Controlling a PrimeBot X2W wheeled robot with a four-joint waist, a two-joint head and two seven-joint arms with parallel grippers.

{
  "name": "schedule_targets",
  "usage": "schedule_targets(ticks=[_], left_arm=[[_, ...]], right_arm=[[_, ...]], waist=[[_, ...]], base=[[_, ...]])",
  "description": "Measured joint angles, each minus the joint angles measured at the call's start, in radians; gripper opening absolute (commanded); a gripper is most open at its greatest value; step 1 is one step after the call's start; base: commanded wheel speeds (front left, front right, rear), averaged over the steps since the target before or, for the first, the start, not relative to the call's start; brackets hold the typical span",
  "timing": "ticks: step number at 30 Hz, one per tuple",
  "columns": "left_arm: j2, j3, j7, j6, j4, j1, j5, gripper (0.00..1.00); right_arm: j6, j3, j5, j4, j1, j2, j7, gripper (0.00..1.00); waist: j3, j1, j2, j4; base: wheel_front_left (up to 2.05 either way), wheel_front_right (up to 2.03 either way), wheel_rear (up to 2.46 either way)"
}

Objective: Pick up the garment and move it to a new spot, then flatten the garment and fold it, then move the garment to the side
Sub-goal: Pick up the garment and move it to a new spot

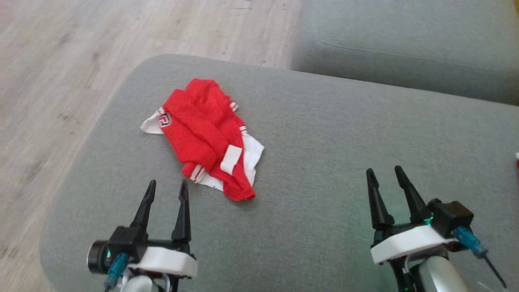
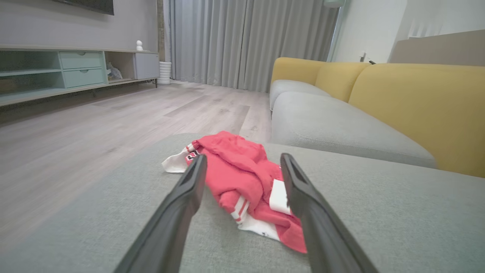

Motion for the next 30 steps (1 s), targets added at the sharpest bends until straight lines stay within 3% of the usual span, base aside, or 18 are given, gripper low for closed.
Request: schedule_targets(ticks=[6,16,24,30], left_arm=[[0.0,0.015,0.0,-0.002,0.008,0.014,0.004,1.0],[0.0,-0.028,0.004,-0.032,0.07,-0.04,0.029,1.0],[-0.003,-0.122,0.13,-0.081,0.202,-0.267,0.029,1.0],[-0.006,-0.143,0.213,-0.081,0.334,-0.355,0.021,1.0]], right_arm=[[0.0,0.014,0.0,0.002,0.0,0.0,0.0,1.0],[0.0,0.003,-0.03,-0.003,-0.008,0.0,0.0,1.0],[0.0,0.001,-0.047,-0.004,-0.059,0.0,0.0,1.0],[0.0,0.005,-0.05,-0.004,-0.088,-0.001,0.0,1.0]], waist=[[-0.001,0.0,0.0,0.037],[0.07,0.0001,0.0,0.016],[0.165,0.0002,0.0,-0.031],[0.22,0.0002,0.0,-0.083]], base=[[0.0,0.0,0.0],[0.0,0.0,0.0],[0.0,0.0,0.0],[0.0,0.0,0.0]])
